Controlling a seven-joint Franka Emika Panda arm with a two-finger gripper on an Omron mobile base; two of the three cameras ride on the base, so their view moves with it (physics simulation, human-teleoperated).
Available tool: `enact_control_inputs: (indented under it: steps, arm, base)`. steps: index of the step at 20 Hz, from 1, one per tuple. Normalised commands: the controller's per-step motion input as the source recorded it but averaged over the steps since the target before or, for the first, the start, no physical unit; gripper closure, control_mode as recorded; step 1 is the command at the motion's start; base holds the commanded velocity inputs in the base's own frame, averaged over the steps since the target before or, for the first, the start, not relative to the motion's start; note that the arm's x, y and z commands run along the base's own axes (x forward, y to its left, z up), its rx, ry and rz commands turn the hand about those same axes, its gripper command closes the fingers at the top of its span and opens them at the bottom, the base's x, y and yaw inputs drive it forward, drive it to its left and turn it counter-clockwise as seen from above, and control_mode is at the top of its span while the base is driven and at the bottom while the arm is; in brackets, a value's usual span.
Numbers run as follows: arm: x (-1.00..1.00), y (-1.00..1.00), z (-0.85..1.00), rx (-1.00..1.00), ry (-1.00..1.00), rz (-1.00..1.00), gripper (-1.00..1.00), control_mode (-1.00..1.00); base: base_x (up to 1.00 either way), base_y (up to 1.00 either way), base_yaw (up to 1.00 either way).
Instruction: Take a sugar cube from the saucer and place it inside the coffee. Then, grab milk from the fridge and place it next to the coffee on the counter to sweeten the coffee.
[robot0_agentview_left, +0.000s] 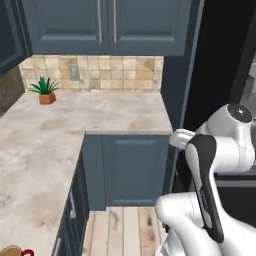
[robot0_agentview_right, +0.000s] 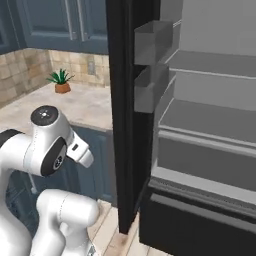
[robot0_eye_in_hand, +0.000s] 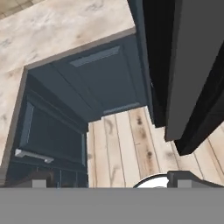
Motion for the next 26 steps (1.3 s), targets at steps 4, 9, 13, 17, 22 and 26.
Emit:
enact_control_inputs:
  steps: [4, 9, 13, 17, 22, 26]
  arm:
    - [0.00, 0.00, 0.00, 0.00, 0.00, 0.00, -1.00, 1.00]
    - [0.00, 0.00, 0.00, 0.00, 0.00, 0.00, -1.00, 1.00]
    - [0.00, 0.00, 0.00, 0.00, 0.00, 0.00, -1.00, 1.00]
    - [0.00, 0.00, 0.00, 0.00, 0.00, 0.00, -1.00, 1.00]
    - [0.00, 0.00, 0.00, 0.00, 0.00, 0.00, -1.00, 1.00]
    - [0.00, 0.00, 0.00, 0.00, 0.00, 0.00, -1.00, 1.00]
  base:
    - [-0.99, 0.15, -0.44]
    - [-1.00, -0.07, -0.29]
    - [-0.12, -1.00, -0.04]
    - [0.82, -0.88, 0.06]
    - [0.96, -0.58, 0.00]
    - [0.78, -0.36, 0.00]
